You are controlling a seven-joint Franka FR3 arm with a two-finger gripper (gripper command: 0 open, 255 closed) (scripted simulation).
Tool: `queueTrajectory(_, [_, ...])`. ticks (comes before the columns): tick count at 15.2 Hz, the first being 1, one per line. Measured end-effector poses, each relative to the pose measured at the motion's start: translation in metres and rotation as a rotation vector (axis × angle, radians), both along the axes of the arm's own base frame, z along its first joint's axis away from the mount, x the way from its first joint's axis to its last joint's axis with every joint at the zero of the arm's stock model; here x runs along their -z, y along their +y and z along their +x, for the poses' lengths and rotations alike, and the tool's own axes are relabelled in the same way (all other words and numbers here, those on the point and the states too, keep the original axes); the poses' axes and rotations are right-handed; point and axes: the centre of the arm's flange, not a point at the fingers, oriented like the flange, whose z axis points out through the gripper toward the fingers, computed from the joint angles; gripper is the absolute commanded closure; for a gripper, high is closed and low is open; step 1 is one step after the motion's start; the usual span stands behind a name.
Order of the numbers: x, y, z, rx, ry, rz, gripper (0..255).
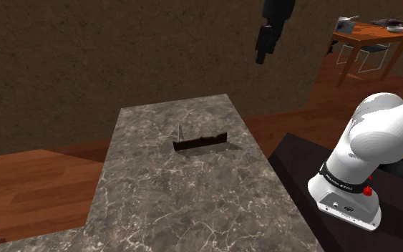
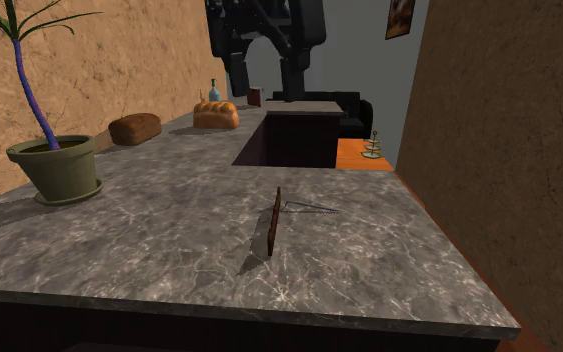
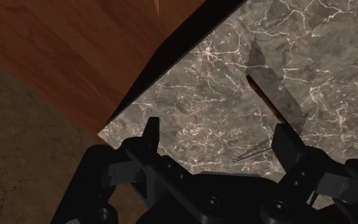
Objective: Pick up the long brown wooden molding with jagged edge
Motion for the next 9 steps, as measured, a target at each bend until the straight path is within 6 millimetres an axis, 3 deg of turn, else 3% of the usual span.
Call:
queueTrajectory(3, [0.011,0.005,0.011,-0.039,0.004,0.001,0])
queueTrajectory(9, [0.066,0.036,0.051,-0.222,0.017,0.006,0])
